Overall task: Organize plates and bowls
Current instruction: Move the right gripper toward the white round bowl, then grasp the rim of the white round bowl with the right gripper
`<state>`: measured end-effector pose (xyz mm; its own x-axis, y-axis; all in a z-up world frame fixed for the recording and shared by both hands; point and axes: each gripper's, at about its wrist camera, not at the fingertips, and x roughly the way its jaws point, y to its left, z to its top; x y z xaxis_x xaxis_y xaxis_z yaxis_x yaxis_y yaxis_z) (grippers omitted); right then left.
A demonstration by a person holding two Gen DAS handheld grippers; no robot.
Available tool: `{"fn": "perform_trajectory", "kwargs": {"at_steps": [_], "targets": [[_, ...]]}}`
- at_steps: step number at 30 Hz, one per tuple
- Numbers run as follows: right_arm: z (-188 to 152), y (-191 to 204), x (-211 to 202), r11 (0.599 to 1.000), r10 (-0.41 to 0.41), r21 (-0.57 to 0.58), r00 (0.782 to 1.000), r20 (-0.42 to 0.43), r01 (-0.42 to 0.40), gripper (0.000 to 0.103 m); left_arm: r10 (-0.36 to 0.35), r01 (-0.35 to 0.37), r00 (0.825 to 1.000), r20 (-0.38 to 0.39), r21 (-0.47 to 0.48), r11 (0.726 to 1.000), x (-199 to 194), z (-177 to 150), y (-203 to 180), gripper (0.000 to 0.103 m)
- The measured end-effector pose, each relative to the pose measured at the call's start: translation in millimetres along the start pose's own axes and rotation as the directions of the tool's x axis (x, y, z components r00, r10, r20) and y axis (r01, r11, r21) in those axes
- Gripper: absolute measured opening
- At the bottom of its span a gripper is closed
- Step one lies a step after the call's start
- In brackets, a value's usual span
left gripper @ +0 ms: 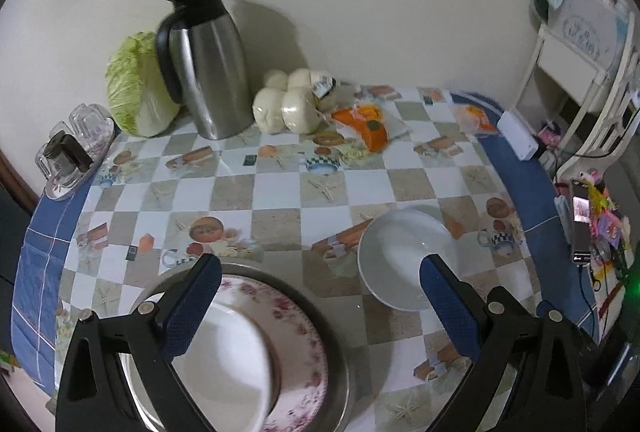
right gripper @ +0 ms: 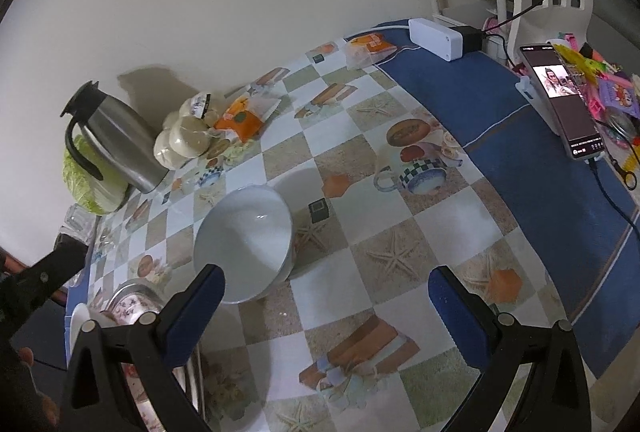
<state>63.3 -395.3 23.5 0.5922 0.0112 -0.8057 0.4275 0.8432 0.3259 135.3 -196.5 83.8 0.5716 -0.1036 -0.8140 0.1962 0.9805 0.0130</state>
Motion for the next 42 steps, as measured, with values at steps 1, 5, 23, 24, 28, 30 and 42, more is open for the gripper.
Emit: {"fn": "perform_trajectory", "kwargs": {"at_steps": [1, 5, 23, 24, 28, 30, 42], "targets": [[1, -1, 2, 1.0, -0.002, 0.003, 1.0, -0.002, 0.002, 0.103, 0.004, -0.004, 1.0, -0.008, 0.003, 1.0, 4, 2, -3, 0.099], [2, -2, 13, 1.0, 0.008, 0.006, 1.0, -0.015, -0.008, 0.102, 0.049, -0.047, 0.997, -0.056, 0.038, 0.998, 26, 10, -18, 0.098], [1, 18, 61, 0.998, 0.04, -0.033, 0.995, -0.091, -0.044, 0.068, 0.079, -0.063, 0.972, -0.223, 0.077, 0.995, 108, 5, -40, 0.067], [0, 19, 64, 0.998, 0.042, -0.036, 0.994, -0.099, -0.046, 0.064, 0.078, -0.062, 0.971, -0.227, 0.076, 0.995, 111, 4, -40, 0.065], [-3, 24, 76, 0.998, 0.04, -0.036, 0.991, -0.13, -0.045, 0.053, 0.059, -0.046, 0.963, -0.262, 0.058, 0.997, 125, 3, -39, 0.057], [-4, 24, 80, 0.998, 0.049, -0.028, 0.989, -0.139, -0.053, 0.047, 0.057, -0.042, 0.961, -0.272, 0.062, 0.997, 131, 2, -39, 0.051], [-9, 36, 95, 0.995, 0.09, -0.028, 0.982, -0.166, -0.095, 0.032, 0.005, 0.016, 0.952, -0.305, 0.066, 0.998, 148, -1, -48, 0.02]]}}
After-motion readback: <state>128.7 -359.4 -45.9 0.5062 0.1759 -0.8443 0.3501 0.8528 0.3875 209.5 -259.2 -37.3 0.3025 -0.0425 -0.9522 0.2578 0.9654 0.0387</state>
